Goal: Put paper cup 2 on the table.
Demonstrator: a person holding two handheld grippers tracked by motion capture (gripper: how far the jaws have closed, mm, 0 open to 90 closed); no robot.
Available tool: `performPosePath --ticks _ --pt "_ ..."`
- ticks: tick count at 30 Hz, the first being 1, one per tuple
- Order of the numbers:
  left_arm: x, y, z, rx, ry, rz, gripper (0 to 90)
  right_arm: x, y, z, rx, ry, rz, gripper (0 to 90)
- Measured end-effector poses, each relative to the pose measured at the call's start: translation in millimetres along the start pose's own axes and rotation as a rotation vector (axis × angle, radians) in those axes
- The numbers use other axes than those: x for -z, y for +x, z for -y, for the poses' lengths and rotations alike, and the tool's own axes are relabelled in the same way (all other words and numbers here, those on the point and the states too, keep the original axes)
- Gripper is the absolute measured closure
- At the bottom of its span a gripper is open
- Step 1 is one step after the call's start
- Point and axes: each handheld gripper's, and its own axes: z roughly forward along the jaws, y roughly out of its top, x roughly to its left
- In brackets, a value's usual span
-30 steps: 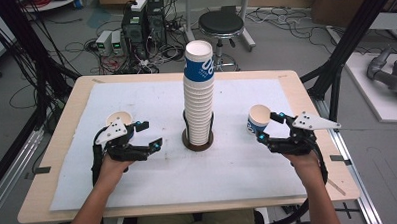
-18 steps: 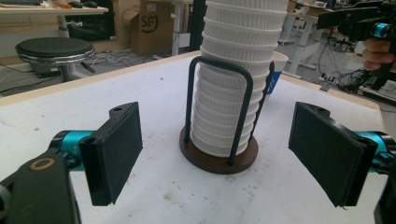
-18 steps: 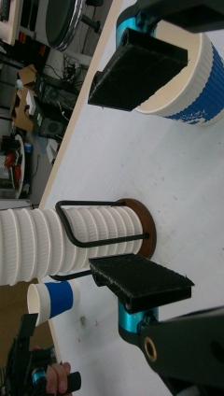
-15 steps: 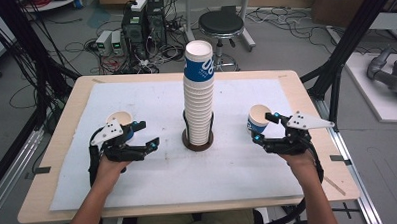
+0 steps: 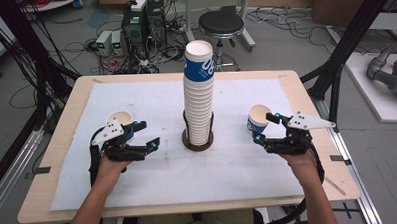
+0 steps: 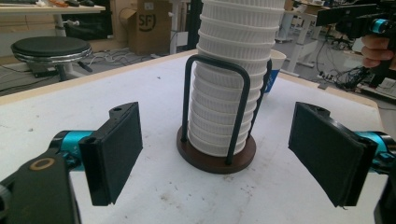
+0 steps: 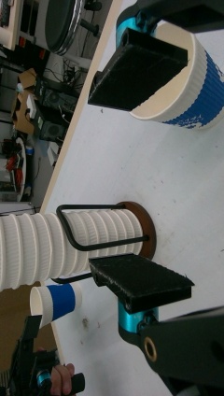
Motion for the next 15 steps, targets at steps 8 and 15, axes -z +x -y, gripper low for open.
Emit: performPosePath --ticks 8,15 --pt "-0.9 -1.6 -0.8 -0.005 0.001 0.006 17.3 2.4 1.2 -0.7 0.002 -0.004 0.001 19.5" --pt "-2.1 -2.4 -0.9 -0.007 0.002 0.007 17.3 2.9 0.9 -0.3 0.007 -0.005 0.002 19.5"
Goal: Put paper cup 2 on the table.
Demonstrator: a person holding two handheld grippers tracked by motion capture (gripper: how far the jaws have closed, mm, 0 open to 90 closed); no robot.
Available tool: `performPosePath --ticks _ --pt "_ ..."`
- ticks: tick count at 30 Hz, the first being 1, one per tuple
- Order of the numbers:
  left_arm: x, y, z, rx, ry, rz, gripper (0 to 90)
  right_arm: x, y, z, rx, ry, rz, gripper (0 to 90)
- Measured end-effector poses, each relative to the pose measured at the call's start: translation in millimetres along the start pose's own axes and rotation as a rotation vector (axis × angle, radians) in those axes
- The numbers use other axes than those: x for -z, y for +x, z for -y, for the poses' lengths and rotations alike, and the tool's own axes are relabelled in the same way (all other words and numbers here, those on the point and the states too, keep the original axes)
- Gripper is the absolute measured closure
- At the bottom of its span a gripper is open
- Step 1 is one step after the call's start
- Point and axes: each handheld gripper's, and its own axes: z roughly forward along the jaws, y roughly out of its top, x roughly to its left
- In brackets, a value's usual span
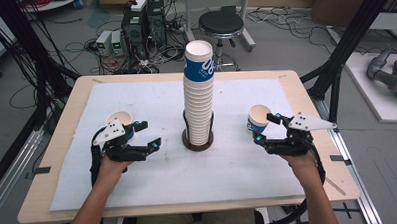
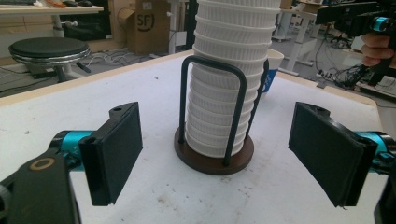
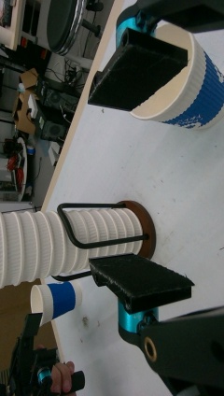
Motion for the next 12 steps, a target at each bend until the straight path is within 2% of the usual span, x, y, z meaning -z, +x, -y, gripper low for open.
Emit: performPosePath --ticks 12 --pt "-1.9 -0.5 0.4 0.001 0.008 -0.004 17.3 2.4 -2.0 0.4 -0.001 -0.006 -0.004 19.5"
